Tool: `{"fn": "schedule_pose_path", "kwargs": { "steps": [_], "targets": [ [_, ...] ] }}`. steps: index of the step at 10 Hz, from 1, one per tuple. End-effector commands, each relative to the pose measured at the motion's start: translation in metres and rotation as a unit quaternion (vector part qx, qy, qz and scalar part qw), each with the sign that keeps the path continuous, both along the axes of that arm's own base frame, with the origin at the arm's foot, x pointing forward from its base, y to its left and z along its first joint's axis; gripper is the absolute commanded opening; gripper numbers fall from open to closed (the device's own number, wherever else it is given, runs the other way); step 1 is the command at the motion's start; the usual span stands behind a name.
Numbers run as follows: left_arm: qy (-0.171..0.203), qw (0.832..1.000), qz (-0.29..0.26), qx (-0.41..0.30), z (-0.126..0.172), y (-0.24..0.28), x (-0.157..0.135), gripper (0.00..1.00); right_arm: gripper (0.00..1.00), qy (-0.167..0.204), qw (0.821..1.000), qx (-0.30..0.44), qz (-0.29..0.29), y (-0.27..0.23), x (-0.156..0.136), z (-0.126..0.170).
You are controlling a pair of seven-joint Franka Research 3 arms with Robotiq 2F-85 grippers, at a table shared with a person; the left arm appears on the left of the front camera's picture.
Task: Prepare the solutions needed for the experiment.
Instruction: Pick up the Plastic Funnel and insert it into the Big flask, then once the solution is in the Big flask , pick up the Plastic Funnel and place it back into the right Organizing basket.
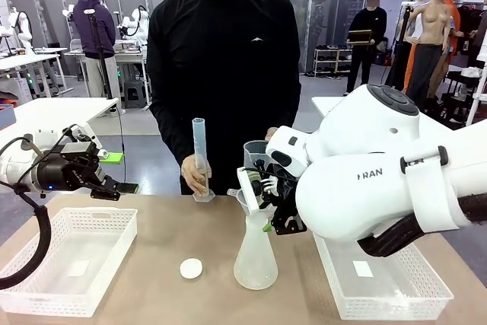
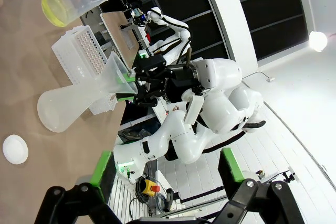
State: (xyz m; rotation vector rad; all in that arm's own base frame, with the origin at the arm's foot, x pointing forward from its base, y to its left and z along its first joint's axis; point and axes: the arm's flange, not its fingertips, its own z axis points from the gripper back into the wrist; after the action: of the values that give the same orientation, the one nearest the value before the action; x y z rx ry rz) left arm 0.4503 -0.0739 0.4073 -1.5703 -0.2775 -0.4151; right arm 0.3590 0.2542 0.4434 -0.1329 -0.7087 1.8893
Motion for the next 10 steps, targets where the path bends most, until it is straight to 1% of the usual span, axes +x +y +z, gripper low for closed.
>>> {"fn": "schedule_pose_path", "kwargs": {
  "steps": [1,10],
  "targets": [
    [-0.002,1.0,0.002,0.002,0.0014,-0.0009,-0.003,1.0,0.78,0.001,1.0,0.003,0.002,0.002,-0.0006,0.001],
    [-0.002,1.0,0.002,0.002,0.0014,-0.0009,-0.003,1.0,0.78,0.001,1.0,0.003,0.002,0.002,-0.0006,0.001]
  ]
}}
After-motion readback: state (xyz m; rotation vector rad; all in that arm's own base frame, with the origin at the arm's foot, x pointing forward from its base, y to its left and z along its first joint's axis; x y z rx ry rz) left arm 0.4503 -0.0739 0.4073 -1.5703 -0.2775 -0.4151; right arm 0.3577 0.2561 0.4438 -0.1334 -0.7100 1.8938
